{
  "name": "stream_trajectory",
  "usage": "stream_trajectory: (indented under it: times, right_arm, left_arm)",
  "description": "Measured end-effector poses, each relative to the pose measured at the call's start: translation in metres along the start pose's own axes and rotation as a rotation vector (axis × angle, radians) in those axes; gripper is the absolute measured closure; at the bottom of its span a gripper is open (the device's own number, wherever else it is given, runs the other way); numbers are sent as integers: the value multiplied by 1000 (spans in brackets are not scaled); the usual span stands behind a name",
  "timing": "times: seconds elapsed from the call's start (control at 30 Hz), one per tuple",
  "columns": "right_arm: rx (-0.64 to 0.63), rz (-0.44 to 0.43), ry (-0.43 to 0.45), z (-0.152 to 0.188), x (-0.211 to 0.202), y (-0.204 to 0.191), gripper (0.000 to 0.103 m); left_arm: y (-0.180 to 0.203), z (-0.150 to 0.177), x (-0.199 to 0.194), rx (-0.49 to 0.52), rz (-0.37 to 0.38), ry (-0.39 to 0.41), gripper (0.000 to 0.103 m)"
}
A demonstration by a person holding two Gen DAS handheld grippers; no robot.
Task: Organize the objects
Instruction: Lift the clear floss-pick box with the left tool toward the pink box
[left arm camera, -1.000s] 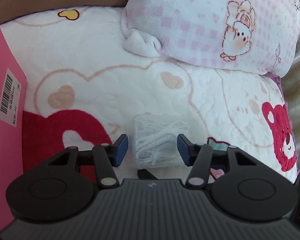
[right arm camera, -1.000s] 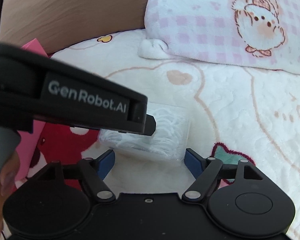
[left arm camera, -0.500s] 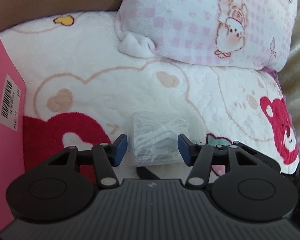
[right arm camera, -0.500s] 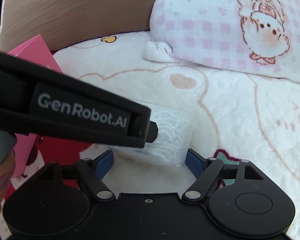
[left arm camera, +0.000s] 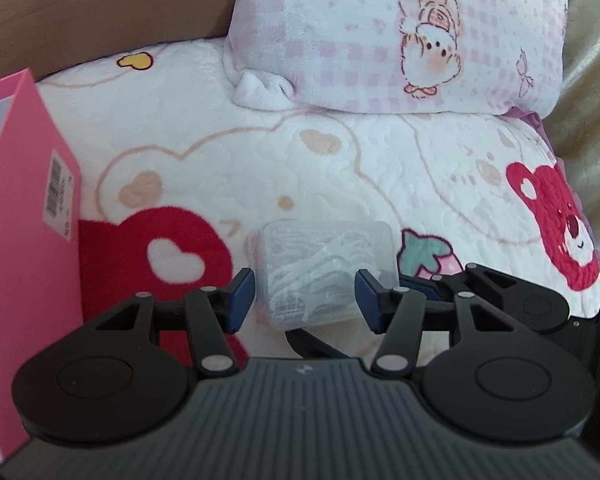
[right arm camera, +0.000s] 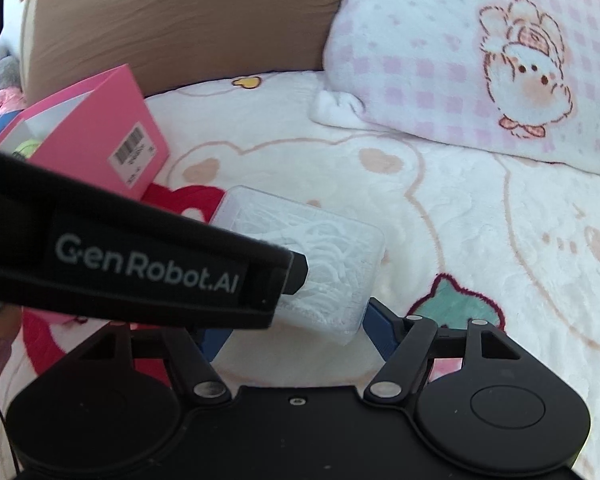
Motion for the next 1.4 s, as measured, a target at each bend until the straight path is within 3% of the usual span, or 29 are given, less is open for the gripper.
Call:
stream_trajectory:
  times: [0.73, 1.4]
  right_arm:
    - [-28, -51, 23, 22, -61, -42, 28]
    - [-110, -64, 46, 33, -109, -87, 28]
  left_arm:
    - [17, 44, -78, 132, -46, 23, 51]
    - [9, 74, -138, 129, -47, 30, 51]
Point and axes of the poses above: each gripper's, at about its wrist camera, not at the fingertips, and x roughly the way its jaws point, y to its right, z to its underside, the point moved 6 cm from there along x, roughly the way its jaws point, and after that the axes turned 1 degree about z, right-handed, at the moved point
